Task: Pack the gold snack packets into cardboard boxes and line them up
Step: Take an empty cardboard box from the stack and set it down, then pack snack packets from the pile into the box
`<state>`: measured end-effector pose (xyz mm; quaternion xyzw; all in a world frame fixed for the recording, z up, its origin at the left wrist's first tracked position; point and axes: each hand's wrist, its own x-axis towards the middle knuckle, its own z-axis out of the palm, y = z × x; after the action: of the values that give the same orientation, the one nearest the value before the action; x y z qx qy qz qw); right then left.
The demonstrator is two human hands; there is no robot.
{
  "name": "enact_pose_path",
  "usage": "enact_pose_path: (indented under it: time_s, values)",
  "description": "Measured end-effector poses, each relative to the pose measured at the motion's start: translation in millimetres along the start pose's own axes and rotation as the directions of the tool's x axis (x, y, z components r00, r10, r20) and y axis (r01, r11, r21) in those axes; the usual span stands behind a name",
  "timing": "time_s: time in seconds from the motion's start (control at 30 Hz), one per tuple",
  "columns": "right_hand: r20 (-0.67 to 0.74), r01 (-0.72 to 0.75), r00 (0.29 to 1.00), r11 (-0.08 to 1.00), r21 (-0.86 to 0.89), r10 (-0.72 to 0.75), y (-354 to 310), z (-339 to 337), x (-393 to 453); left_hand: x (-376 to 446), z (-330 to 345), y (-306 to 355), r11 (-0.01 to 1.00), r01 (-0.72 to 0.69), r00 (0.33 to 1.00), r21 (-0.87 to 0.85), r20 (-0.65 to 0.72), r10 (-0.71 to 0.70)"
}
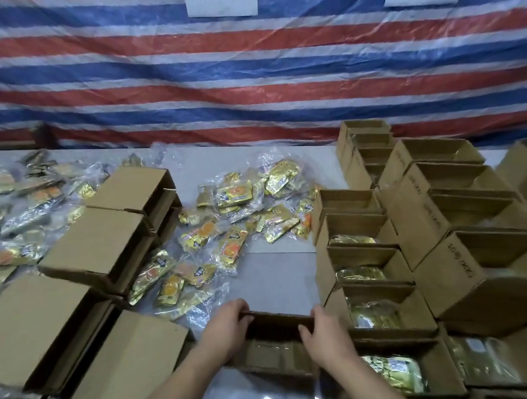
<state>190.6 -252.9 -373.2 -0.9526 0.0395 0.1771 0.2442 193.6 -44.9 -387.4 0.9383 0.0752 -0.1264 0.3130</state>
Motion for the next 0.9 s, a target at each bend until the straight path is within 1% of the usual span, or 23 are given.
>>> enact_pose_path:
  time_s: [0.17, 0.33, 0.4, 0.5, 0.6, 0.73, 0.8, 0.9]
  values:
    - [0.059, 0.029, 0.998, 0.998, -0.063, -0.025, 3, 3, 16, 13, 5, -17, 0.997, -0.046, 0.996, 0.061, 0.081, 0.041]
    - [0.082, 0.050, 0.996, 0.998, -0.044, -0.046, -1, 2, 26, 21, 6, -29, 0.997, -0.074, 0.990, 0.016, 0.123, 0.072]
    - [0.103, 0.053, 0.994, 0.996, -0.072, -0.046, -4, 3, 30, 30, 4, -30, 0.999, -0.043, 0.994, -0.007, 0.096, 0.044]
    - [0.142, 0.064, 0.989, 0.986, -0.152, -0.042, -8, 2, 38, 66, -6, -28, 1.000, -0.024, 1.000, -0.005, 0.007, 0.024]
    - [0.222, 0.099, 0.973, 0.981, -0.168, -0.061, -16, -4, 50, 122, -20, -23, 0.999, 0.029, 0.998, 0.043, -0.060, -0.026]
    - [0.285, 0.131, 0.953, 0.987, -0.093, -0.100, -32, -18, 81, 189, -28, -20, 0.976, 0.122, 0.993, 0.179, -0.019, -0.120]
    - [0.247, 0.129, 0.963, 0.990, -0.061, -0.111, -37, -23, 101, 211, -23, -23, 0.959, 0.130, 0.991, 0.252, -0.016, -0.130]
    - [0.140, 0.121, 0.983, 0.992, -0.031, -0.115, -37, -25, 128, 239, -12, -30, 0.911, 0.152, 0.986, 0.384, 0.005, -0.167]
